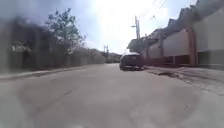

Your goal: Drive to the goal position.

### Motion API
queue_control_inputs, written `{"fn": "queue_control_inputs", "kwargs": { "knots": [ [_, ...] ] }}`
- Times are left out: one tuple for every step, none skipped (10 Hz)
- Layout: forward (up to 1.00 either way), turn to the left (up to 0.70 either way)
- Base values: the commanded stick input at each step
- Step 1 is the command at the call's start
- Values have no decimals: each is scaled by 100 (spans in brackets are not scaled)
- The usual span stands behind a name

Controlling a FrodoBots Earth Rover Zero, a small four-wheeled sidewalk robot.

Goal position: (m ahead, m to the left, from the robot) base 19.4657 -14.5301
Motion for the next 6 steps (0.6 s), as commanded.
{"fn": "queue_control_inputs", "kwargs": {
  "knots": [
    [100,-3],
    [100,-37],
    [100,-40],
    [100,-40],
    [100,-21],
    [100,-2]
  ]
}}
